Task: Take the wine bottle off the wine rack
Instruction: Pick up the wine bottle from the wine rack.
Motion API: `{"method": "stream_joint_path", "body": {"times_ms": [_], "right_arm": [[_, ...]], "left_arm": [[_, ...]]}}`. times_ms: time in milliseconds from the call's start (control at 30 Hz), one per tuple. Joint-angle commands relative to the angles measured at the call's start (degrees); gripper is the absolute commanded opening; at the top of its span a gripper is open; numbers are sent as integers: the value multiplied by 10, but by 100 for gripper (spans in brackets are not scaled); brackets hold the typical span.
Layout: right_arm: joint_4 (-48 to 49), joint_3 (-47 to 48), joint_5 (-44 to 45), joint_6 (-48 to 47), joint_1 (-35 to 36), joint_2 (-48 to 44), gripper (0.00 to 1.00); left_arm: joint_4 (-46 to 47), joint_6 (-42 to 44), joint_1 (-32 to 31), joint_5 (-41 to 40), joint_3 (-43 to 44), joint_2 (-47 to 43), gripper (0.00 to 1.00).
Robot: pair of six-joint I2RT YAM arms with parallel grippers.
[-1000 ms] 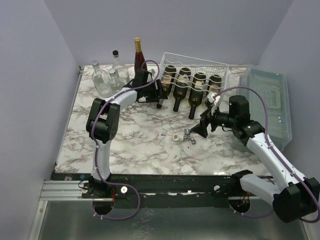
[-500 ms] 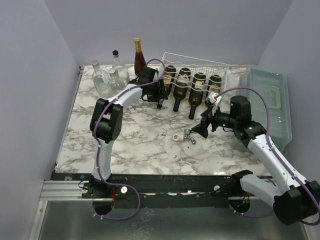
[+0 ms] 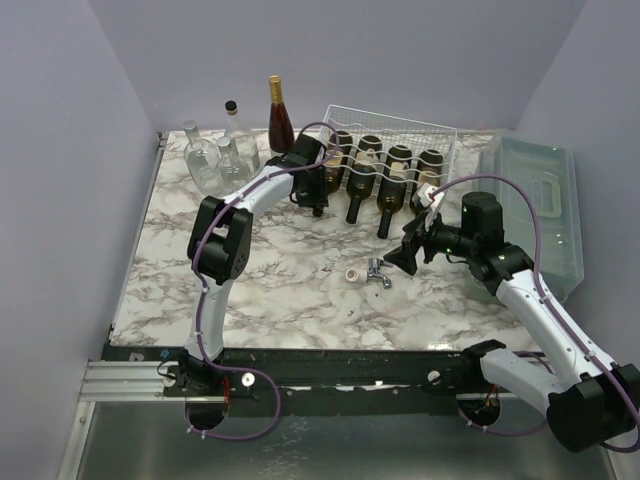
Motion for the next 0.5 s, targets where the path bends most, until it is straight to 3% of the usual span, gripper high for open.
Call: {"method": "stream_joint_path", "body": {"times_ms": [0, 300, 467], "right_arm": [[4, -3, 12, -8, -3, -9, 100], [5, -4, 16, -10, -3, -10, 99], [5, -4, 16, -10, -2, -10, 100]], "left_arm": [[-26, 19, -8, -28, 31, 15, 36], [-32, 78, -9, 8, 25, 10, 16], [-28, 111, -14, -28, -7, -25, 10]]}}
